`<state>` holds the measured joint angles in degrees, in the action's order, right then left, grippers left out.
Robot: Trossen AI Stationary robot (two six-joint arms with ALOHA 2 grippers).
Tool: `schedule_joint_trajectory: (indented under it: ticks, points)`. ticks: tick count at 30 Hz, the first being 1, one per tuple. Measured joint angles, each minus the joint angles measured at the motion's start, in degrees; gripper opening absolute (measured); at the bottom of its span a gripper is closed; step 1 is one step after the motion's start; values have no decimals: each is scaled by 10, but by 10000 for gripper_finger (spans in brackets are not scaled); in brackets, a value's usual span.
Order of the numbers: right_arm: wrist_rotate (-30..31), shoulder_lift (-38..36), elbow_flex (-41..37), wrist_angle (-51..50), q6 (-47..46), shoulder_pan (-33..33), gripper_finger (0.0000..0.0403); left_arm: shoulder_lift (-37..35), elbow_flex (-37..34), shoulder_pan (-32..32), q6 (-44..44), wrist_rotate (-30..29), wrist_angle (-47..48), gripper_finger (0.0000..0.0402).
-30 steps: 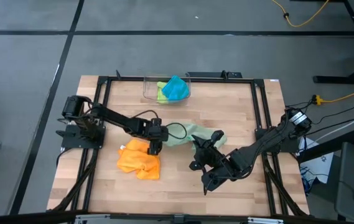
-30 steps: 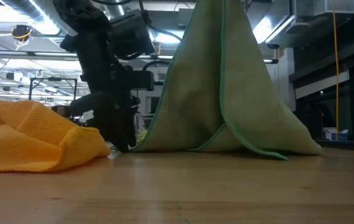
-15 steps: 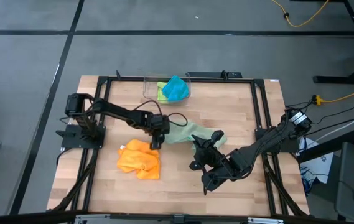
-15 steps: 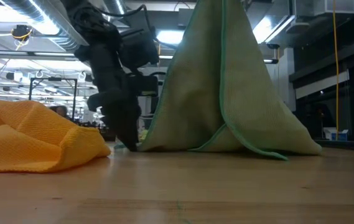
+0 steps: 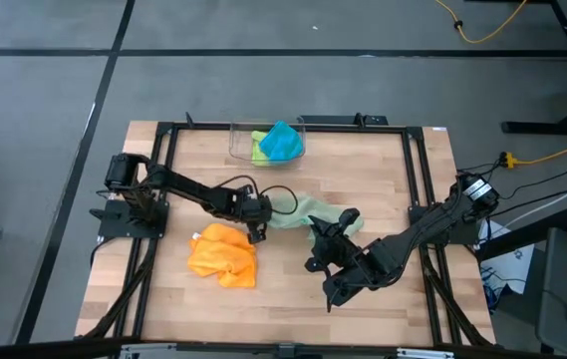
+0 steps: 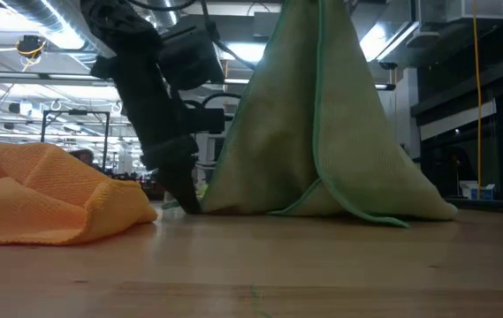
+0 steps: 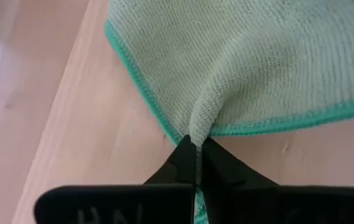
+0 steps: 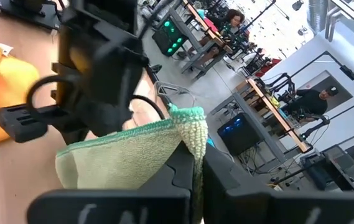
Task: Fold microfiber towels
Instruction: Fold the green towel
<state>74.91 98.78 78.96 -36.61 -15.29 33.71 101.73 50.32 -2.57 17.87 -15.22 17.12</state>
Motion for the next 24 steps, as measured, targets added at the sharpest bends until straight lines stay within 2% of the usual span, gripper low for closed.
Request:
schedule_joint_trajectory:
  ticks: [4,7,13,18,24]
  points:
    - [0,0,0,-15,-12,0,10,-28,-3,-19,8,-14,28,1]
    - [1,-1,0,-15,-3,0,10,-66,6,-25,14,-20,87,0]
    - [18,-40,0,-18,11,0,10,-164,61,-25,45,-105,243,0]
    - [23,-91,0,-25,52,0,10,-236,119,-20,38,-147,292,0]
    - [14,-160,0,-40,98,3,10,-303,192,-21,-10,-207,306,0]
